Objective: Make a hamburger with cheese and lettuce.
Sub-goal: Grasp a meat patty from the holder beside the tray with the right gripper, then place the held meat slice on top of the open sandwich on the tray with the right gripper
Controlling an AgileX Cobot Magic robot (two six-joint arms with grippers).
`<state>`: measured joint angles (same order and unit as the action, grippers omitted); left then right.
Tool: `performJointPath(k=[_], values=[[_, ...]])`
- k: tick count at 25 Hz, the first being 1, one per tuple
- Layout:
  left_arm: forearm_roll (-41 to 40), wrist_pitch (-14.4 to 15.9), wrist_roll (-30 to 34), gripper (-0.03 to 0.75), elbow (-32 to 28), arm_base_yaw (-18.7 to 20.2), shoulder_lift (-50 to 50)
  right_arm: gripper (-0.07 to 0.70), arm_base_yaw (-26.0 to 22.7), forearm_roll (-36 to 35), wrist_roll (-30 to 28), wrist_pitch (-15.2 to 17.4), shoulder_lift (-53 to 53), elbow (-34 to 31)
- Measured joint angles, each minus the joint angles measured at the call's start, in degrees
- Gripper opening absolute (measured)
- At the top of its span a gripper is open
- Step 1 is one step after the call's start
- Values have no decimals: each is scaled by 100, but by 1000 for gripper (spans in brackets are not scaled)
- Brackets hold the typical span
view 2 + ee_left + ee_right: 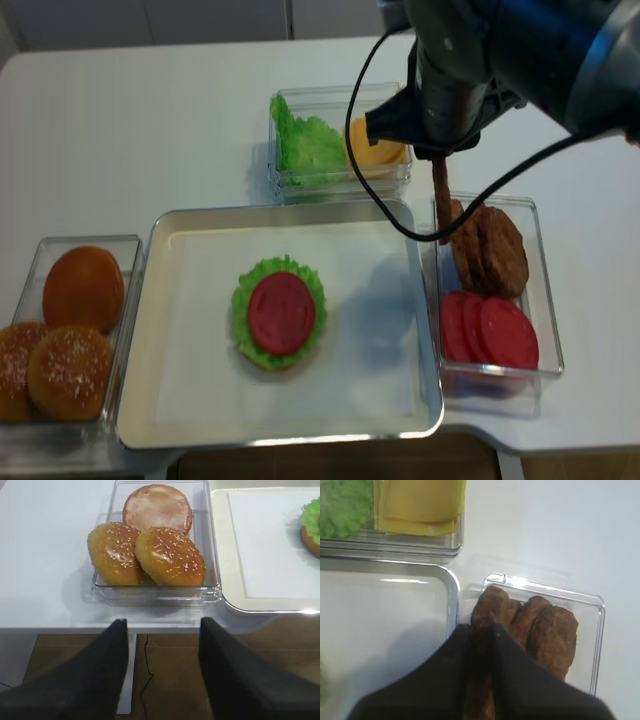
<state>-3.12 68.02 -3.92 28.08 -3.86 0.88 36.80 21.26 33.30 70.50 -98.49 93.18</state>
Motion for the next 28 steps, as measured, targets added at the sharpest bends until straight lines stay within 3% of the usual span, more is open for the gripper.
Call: performJointPath(k=[14,22,28], values=[[0,0,0,344,0,0,0,85,124,-188,-288,74,267,0],[0,0,0,344,0,0,0,84,1067,28,-322,86,267,0],[0,0,0,344,0,0,0,84,1474,83,-275,86,267,0]])
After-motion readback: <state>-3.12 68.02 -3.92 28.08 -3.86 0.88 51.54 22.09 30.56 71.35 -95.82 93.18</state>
